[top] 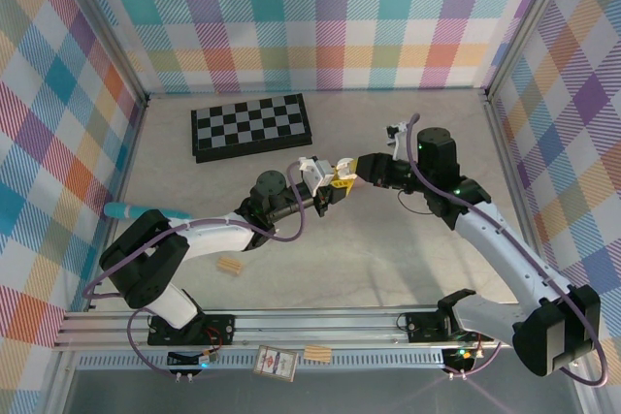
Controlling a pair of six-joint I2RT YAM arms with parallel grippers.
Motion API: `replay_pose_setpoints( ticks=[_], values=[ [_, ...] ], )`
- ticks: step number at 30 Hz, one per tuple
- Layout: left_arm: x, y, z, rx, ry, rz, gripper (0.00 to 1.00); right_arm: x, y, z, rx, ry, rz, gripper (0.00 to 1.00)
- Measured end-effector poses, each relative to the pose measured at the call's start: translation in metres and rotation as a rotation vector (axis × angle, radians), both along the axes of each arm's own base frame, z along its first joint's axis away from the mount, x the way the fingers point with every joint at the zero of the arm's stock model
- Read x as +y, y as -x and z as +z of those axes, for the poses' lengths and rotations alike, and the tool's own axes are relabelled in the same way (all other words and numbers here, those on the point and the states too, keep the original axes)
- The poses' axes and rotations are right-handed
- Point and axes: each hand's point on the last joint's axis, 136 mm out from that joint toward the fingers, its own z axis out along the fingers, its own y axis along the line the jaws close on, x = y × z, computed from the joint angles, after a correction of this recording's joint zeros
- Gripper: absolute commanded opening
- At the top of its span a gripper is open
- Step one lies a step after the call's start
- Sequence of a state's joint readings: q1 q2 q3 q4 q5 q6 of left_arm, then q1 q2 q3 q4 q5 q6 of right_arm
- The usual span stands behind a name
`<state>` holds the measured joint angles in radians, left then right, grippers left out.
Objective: Insert wireless bluetooth earbuds into charging case
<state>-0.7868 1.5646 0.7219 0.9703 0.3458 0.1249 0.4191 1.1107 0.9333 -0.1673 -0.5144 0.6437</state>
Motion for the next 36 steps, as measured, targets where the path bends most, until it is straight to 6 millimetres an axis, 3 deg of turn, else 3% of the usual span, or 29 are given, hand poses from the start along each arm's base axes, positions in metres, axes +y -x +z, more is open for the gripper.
replay_pose_setpoints(
  ticks=[13, 20, 26, 30, 36],
  values=[
    [0.001, -0.003, 0.001, -0.006, 0.003, 0.018, 0.13, 0.001, 0.009, -0.002, 0.028, -0.002, 0.031, 0.21],
    [0.001, -0.003, -0.003, 0.006, -0.010, 0.018, 0.13, 0.000, 0.010, -0.006, 0.049, 0.020, 0.017, 0.43],
    [0.001, -0.004, -0.004, 0.010, -0.013, 0.024, 0.13, -0.004, 0.012, -0.007, 0.048, 0.045, -0.001, 0.56],
    [0.002, -0.004, 0.004, -0.015, 0.013, 0.025, 0.13, -0.009, 0.013, -0.017, 0.076, 0.085, -0.020, 0.62],
    [0.002, -0.003, 0.006, -0.019, 0.017, 0.025, 0.13, -0.014, 0.014, -0.022, 0.079, 0.125, -0.032, 0.62]
  ],
)
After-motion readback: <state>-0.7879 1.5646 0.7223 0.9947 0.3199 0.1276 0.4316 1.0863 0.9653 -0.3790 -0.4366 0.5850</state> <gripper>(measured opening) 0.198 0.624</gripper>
